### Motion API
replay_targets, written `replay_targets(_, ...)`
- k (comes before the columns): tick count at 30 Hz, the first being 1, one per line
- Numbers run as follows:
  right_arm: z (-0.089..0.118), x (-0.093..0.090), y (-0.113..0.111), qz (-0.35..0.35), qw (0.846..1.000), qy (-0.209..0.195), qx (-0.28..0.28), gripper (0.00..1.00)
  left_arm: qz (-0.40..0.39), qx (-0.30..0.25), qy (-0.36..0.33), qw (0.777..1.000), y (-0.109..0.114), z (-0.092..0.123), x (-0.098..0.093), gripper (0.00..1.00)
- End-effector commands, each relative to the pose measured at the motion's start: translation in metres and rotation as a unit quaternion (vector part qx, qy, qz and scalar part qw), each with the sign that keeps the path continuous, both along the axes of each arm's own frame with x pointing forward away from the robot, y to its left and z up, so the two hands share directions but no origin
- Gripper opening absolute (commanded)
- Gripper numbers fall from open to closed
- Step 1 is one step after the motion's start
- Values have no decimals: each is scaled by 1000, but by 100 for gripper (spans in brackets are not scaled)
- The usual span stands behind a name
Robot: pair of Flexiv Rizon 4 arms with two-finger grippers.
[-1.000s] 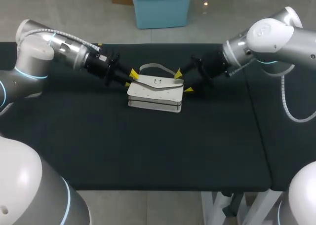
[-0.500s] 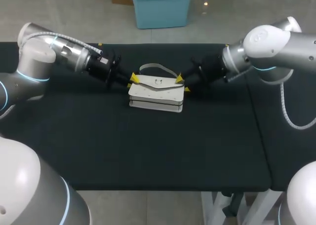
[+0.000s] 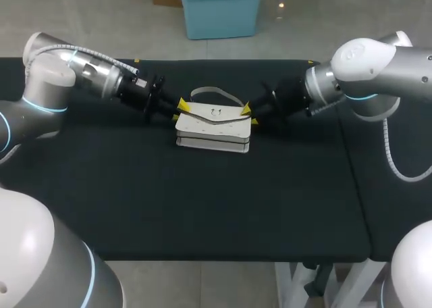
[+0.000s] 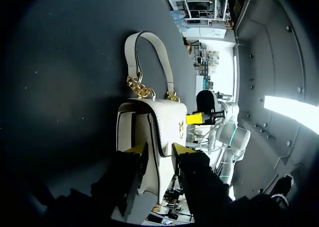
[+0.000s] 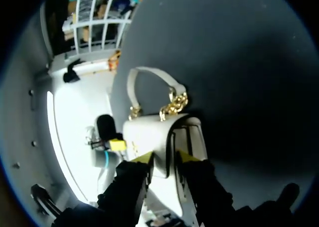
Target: Pick up the bag, open it, inspect its contents, close it, and place it on the opposite side
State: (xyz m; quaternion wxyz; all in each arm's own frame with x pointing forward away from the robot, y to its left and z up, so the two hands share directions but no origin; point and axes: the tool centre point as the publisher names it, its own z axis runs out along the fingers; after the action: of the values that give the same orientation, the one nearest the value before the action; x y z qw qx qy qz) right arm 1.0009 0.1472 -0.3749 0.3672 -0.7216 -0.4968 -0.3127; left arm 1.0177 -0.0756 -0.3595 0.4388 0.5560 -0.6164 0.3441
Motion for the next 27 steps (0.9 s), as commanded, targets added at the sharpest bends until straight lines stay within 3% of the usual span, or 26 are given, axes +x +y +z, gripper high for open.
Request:
replay_targets(1, 2, -4, 1, -4, 1000, -4, -2, 0, 5, 3, -2, 1000, 0, -2, -1, 0)
replay_targets(7, -9, -4, 3, -3, 1000, 8, -1, 0, 11, 8, 6, 1000, 0, -12, 1, 0)
replay_targets(14, -9, -5, 2, -2, 1000, 8, -3, 0, 9, 11, 1, 1000, 0, -9, -1, 0)
replay_targets(15, -7, -5, 1, 2, 1000, 4, -8, 22, 10, 14, -2, 1000, 1, -6, -1, 9)
replay_targets(16, -4, -5, 0, 1, 1000, 1, -15, 65, 10, 19, -9, 1000, 2, -3, -3, 36)
replay_targets(17, -1, -6, -2, 0, 1000, -3, -20, 100, 12, 23, -16, 1000, 3, 0, -4, 57)
replay_targets(18, 1, -6, -4, -1, 1000, -8, -27, 100, 12, 24, -18, 999, 4, 3, -6, 87)
replay_targets(20, 6, -7, -9, -3, 999, -11, -43, 100, 15, 28, -23, 999, 7, 9, -10, 100)
replay_targets(24, 8, -6, -21, -4, 998, -10, -70, 100, 16, 30, -30, 999, 11, 16, -19, 100)
replay_targets(27, 9, -6, -32, -5, 996, -13, -93, 100, 18, 31, -32, 999, 12, 19, -25, 87)
